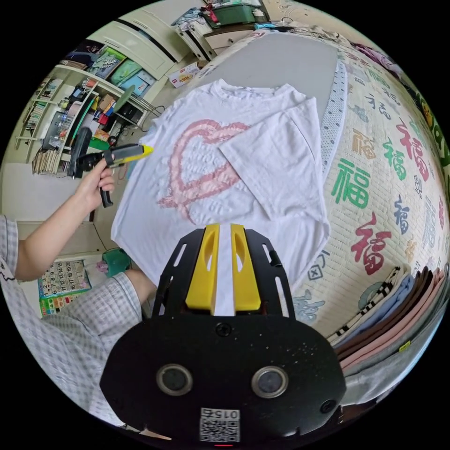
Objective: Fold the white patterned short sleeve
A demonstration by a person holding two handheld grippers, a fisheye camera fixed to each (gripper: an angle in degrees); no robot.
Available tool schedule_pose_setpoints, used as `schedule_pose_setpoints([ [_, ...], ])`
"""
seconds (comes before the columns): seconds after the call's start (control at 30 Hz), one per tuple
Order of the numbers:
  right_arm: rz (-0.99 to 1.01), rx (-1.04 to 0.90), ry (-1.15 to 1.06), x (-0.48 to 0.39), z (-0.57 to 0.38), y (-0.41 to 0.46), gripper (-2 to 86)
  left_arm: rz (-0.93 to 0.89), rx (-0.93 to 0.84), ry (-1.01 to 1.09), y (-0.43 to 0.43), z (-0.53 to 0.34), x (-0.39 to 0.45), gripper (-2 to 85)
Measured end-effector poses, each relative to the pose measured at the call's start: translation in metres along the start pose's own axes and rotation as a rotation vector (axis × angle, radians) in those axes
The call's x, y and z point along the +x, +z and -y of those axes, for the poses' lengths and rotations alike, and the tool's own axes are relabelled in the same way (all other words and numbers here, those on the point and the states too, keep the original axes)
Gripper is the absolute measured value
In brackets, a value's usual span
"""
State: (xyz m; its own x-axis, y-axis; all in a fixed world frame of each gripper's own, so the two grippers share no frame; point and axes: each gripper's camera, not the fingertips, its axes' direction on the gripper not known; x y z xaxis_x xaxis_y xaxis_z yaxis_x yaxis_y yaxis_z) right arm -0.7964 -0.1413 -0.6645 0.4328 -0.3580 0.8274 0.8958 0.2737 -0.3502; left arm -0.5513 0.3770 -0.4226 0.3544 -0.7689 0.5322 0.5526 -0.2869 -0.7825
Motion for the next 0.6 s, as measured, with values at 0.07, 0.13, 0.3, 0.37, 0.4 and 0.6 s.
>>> schedule_pose_setpoints([
  [0.07,0.025,0.019,-0.010,-0.045,0.043,-0.013,5.1,-0.004,0.060,-0.131,-0.028,-0.010,-0.057,5.2],
  [0.13,0.054,0.026,-0.024,-0.079,0.086,-0.015,5.3,-0.029,0.107,-0.247,-0.050,-0.015,-0.112,6.1],
  [0.3,0.079,0.064,-0.142,-0.182,0.226,-0.013,5.7,-0.218,0.212,-0.401,-0.076,-0.004,-0.225,9.4],
  [0.37,0.079,0.045,-0.198,-0.231,0.301,-0.008,6.5,-0.264,0.230,-0.405,-0.073,0.006,-0.244,10.0],
  [0.4,0.081,0.035,-0.211,-0.244,0.320,-0.006,6.7,-0.293,0.216,-0.418,-0.068,0.013,-0.255,10.1],
  [0.6,-0.062,-0.094,-0.389,-0.362,0.489,0.028,8.6,-0.379,0.145,-0.480,-0.046,0.026,-0.295,9.3],
])
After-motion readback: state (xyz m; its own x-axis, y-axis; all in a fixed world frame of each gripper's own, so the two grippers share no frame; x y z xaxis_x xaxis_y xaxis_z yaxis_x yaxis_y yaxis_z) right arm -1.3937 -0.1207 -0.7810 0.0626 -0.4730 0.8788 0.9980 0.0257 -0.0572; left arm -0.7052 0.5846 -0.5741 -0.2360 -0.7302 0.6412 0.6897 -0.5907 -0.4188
